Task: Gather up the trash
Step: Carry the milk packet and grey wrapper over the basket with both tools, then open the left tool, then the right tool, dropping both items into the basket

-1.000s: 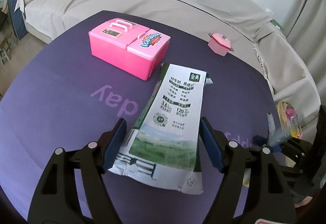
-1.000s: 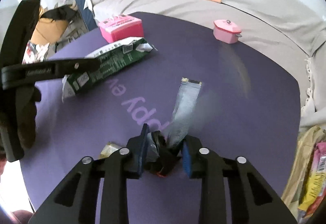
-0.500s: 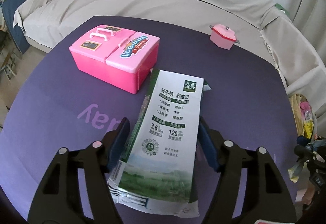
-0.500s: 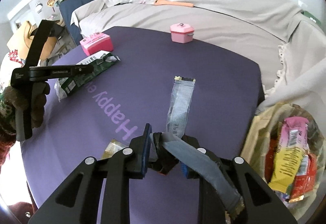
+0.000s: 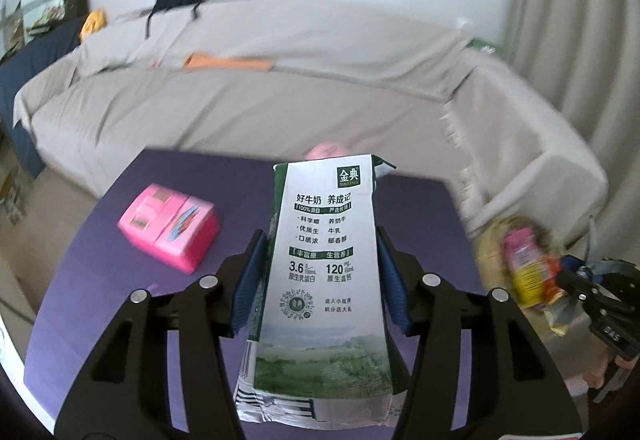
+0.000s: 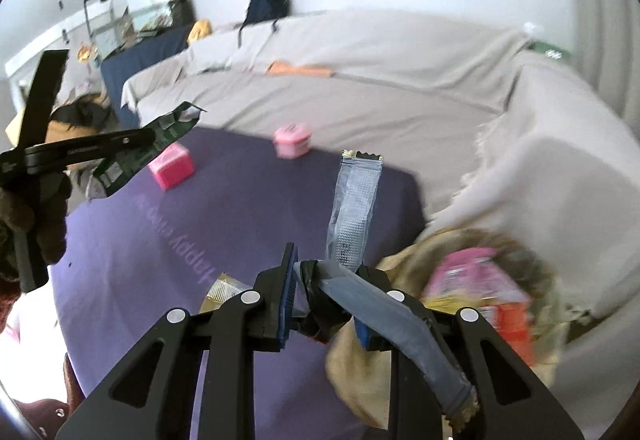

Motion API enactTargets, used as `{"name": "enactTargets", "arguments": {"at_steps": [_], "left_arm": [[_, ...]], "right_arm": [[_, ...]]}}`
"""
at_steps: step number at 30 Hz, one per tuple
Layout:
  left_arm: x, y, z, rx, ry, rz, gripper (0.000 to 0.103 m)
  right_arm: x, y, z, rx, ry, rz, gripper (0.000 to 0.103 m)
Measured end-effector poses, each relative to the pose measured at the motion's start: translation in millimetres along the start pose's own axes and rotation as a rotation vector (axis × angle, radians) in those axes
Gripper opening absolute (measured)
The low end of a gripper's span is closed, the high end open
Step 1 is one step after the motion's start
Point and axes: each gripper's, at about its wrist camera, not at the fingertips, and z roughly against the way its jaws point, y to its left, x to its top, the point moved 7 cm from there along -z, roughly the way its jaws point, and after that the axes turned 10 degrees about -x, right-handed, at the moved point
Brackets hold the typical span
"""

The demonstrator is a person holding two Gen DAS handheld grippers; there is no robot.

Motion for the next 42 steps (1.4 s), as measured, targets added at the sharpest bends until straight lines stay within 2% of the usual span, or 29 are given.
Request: {"name": "enactTargets", "arguments": {"at_steps": [7, 10, 16, 22, 27, 34, 39, 42], "left_arm": [[27, -109, 11, -0.107, -0.095, -0.127, 0.050], [30, -148, 4, -0.168, -0.096, -0.152, 0.050], [15, -210, -32, -0.290, -0.030, -0.171, 0.050], [-9, -242, -87, -0.378, 0.076, -0.124, 0.050], [-37, -264, -131, -0.401, 0.141, -0.097, 0.050], [-75, -287, -190, -0.362, 0.211, -0.130, 0.050], [-91, -301, -224, -0.350, 0.265, -0.163, 0.050], [-94, -303, -237, -0.357, 0.284, -0.139, 0.049]], "right_arm": [[9, -71, 44, -0.097, -0.080, -0.067, 0.024], [8, -98, 57, -0.142, -0.095, -0.088, 0.024], [-9, -148, 69, -0.217, -0.093, -0.135, 0.024], [-27, -186, 64, -0.266, -0.066, -0.166, 0.024], [-45, -209, 52, -0.278, -0.034, -0.205, 0.024], [-63, -226, 34, -0.289, -0.007, -0.248, 0.024], [-75, -239, 13, -0.283, 0.032, -0.280, 0.024], [-79, -243, 6, -0.282, 0.047, -0.288, 0.024]]}}
